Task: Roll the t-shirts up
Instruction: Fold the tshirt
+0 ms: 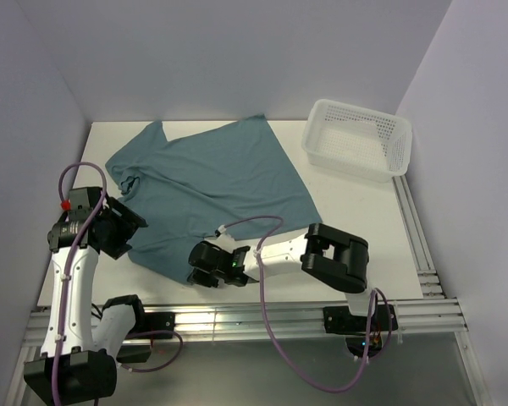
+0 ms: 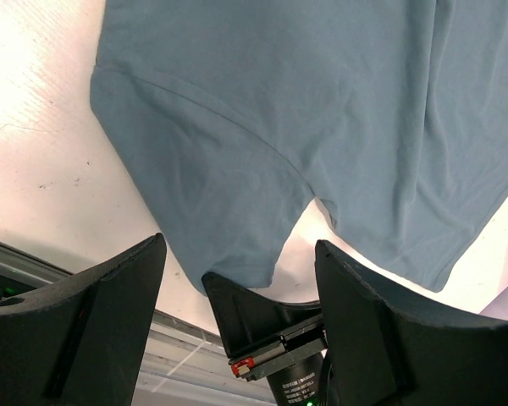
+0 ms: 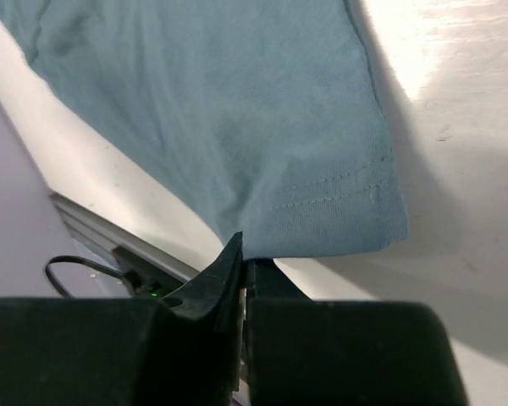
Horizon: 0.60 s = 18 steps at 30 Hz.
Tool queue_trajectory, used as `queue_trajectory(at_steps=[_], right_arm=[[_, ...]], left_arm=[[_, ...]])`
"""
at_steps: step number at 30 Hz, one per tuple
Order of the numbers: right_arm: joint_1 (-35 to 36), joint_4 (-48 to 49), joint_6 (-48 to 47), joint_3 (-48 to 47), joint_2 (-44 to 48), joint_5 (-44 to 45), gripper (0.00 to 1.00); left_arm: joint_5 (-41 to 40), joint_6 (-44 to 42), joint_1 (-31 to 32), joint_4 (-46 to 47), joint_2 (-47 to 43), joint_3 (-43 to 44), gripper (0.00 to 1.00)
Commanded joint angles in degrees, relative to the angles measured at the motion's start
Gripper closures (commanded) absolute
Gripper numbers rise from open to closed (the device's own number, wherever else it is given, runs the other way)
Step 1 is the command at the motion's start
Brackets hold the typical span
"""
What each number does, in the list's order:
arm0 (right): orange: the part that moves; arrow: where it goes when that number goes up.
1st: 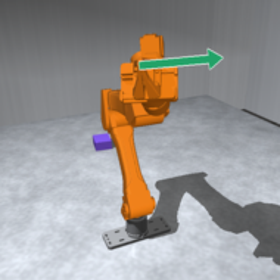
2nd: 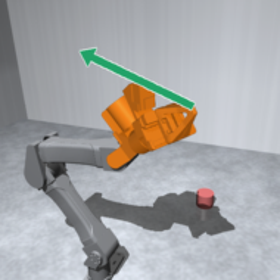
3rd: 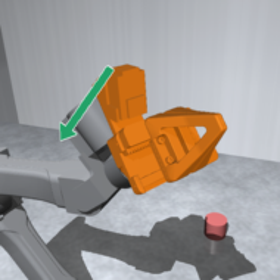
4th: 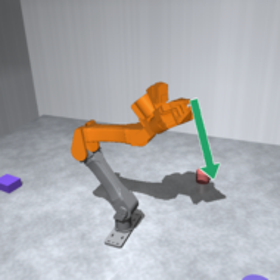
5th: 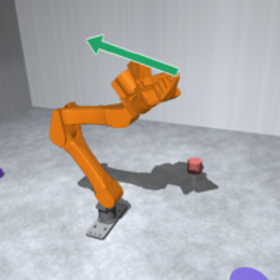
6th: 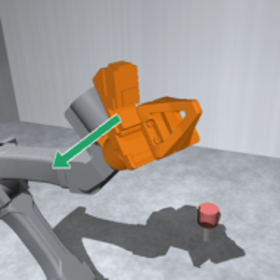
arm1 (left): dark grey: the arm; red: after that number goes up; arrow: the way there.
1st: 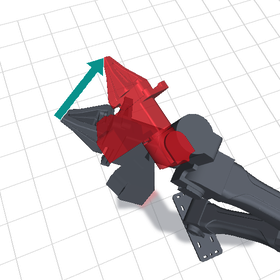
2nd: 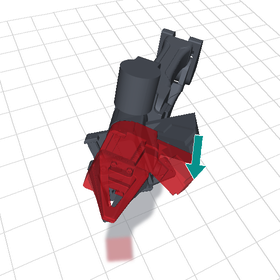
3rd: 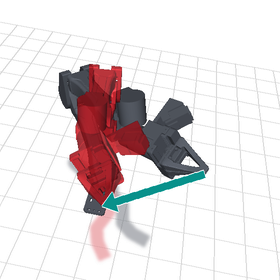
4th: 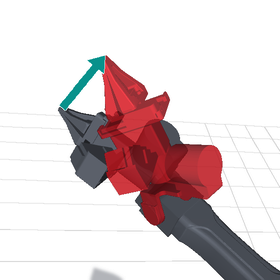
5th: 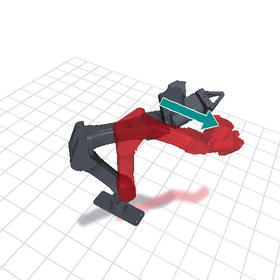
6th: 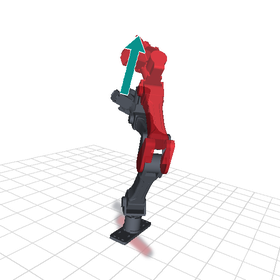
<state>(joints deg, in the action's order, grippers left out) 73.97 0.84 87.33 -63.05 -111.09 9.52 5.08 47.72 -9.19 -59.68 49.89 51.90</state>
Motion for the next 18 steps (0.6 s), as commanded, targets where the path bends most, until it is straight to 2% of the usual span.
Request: queue_trajectory(at_steps=[1, 6, 12, 18], right_arm=[[-0.32, -5.22, 0.12, -4.26, 2.45, -0.28, 1.0], [-0.06, -14.54, -0.49, -8.58, 3.95, -5.02, 1.0], [-4.88, -25.87, -3.48, -20.96, 1.67, -5.74, 1.0], [-10.33, -28.0, -5.94, -32.47, -4.12, -8.63, 1.0]], left_arm=[[-1.13, -0.53, -0.04, -0.26, 0.21, 2.77, 0.23], [-1.92, -0.7, -0.04, -0.09, 0.82, 3.82, 0.24], [-2.09, -0.53, -0.13, 0.44, 1.0, 3.03, 0.23], [-1.92, -0.53, -0.04, 2.11, 0.03, 0.23, 0.23]])
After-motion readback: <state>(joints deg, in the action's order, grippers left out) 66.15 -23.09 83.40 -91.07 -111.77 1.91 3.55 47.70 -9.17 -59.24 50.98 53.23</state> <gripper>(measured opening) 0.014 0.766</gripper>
